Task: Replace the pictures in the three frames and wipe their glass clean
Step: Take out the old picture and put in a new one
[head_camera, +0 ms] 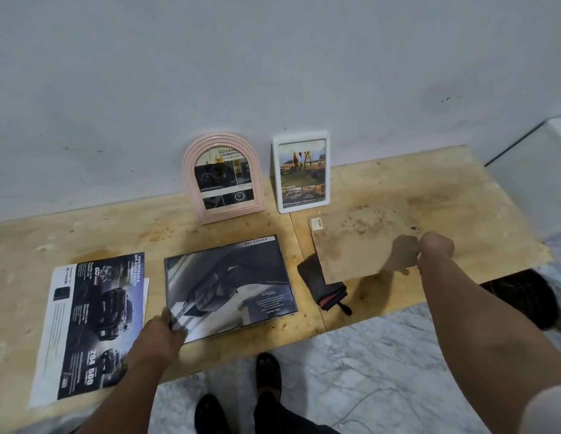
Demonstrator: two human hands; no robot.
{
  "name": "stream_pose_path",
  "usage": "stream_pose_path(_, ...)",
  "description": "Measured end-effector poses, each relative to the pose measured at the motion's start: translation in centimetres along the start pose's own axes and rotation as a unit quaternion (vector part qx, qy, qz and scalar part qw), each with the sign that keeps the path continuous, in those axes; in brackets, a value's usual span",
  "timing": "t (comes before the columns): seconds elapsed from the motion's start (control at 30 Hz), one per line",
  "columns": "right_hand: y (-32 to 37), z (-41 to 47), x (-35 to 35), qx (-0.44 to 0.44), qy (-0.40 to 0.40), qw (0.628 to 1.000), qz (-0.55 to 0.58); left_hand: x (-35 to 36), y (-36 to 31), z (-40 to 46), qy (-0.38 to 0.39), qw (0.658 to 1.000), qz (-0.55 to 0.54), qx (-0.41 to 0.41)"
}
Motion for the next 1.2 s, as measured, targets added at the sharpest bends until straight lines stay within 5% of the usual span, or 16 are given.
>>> stream_pose_path(0.13, -2.8, -2.4, 1.3, -0.080, -0.026, 0.991, -0.105, 0.2, -0.3, -0.1, 0.004, 1.000, -0.016, 0.000)
stream_pose_path(0.23, -5.7, -6.3, 3.8, -0.176, 0.031, 0.964, -0.196, 0.1, -1.6, -1.0, 0.002, 1.000, 0.006, -0.004)
stream_pose_path(0.5, -12.9, -18.6, 13.2, -0.394, 0.199, 0.809, -0.389, -1.6, -1.3, -2.7, 0.031, 0.999, -0.009, 0.001)
stream_pose_path(0.73, -17.1, -27.2, 20.0, -0.434, 0.253, 0.705, -0.500, -3.3, 0.4, -2.6, 0.000, 0.999, -0.037, 0.022)
stream_pose_path(1.0, -18.9, -24.7, 20.5, -0.268, 0.193, 0.735, -0.592, -2.7, 0.2, -1.5, 0.054, 0.995, -0.028, 0.085)
stream_pose_path(1.2, -19.4, -22.1, 19.0, -0.241, 0.160, 0.768, -0.571, -1.8, 0.6, -0.7, 0.056, 0.994, -0.006, 0.091)
Point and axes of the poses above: each hand's wrist, its own z-axis towards the middle knuckle, its own x-axis out of the palm, y = z × x, the point moved 4 cm from there along z, towards the middle knuckle, and after that the axes turned 14 degrees about x, right-handed, at the moved point
